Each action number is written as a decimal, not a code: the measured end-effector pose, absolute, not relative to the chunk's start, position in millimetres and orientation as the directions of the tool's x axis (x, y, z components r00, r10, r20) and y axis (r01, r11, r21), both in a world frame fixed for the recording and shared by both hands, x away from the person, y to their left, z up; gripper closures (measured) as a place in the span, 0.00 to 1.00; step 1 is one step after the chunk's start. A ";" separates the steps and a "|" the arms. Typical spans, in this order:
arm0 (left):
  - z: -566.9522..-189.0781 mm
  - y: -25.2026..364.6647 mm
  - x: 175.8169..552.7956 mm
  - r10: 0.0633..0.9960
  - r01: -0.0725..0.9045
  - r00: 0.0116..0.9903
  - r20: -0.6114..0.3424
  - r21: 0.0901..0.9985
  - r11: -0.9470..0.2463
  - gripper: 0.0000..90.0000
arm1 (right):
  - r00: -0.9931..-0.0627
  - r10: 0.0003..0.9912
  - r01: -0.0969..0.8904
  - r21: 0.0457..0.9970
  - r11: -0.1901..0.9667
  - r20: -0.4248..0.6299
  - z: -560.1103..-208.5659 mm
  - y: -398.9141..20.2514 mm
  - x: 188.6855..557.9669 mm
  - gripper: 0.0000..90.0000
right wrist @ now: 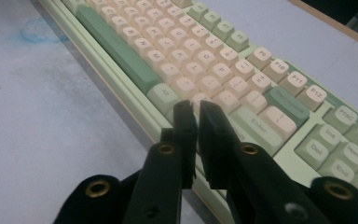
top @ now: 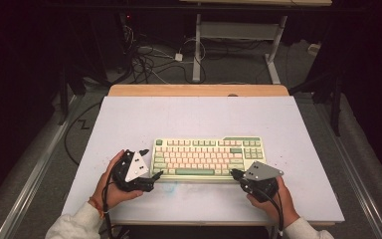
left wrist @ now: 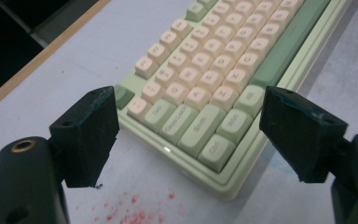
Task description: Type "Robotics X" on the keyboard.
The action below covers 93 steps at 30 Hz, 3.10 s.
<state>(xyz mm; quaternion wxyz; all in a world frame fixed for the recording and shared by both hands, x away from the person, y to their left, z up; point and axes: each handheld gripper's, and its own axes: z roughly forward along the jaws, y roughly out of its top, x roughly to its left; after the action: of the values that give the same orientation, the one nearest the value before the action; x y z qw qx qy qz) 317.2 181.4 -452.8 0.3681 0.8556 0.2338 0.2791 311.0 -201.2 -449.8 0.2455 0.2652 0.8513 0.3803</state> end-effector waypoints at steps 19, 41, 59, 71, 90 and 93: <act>-468.1 203.5 299.5 0.643 0.278 0.722 0.255 0.744 -0.608 0.21 | -0.755 0.618 0.278 0.747 0.604 -0.219 -444.2 -155.9 371.5 1.00; -471.5 201.7 301.5 0.634 0.285 0.730 0.257 0.728 -0.623 0.22 | -0.750 0.620 0.321 0.692 0.646 -0.230 -458.1 -135.0 393.8 1.00; -473.1 200.1 302.1 0.628 0.293 0.736 0.253 0.718 -0.632 0.22 | -0.753 0.622 0.300 0.731 0.612 -0.212 -449.6 -140.5 388.0 1.00; -473.6 200.4 302.4 0.626 0.299 0.738 0.254 0.708 -0.640 0.22 | -0.753 0.625 0.264 0.777 0.572 -0.204 -438.0 -148.3 381.2 0.90; -470.4 201.5 301.2 0.639 0.303 0.731 0.240 0.725 -0.619 0.26 | -0.716 0.655 0.168 0.851 0.497 -0.241 -427.9 -176.1 345.1 0.33; -469.8 201.8 301.4 0.643 0.304 0.728 0.240 0.727 -0.616 0.26 | -0.700 0.672 0.168 0.859 0.484 -0.242 -427.8 -183.9 339.0 0.31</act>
<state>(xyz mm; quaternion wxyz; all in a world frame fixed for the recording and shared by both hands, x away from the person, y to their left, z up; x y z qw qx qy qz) 301.4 201.8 -469.8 0.3424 0.8641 0.2737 0.2475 339.0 -183.9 -427.8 0.2881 0.2586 0.8118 0.4372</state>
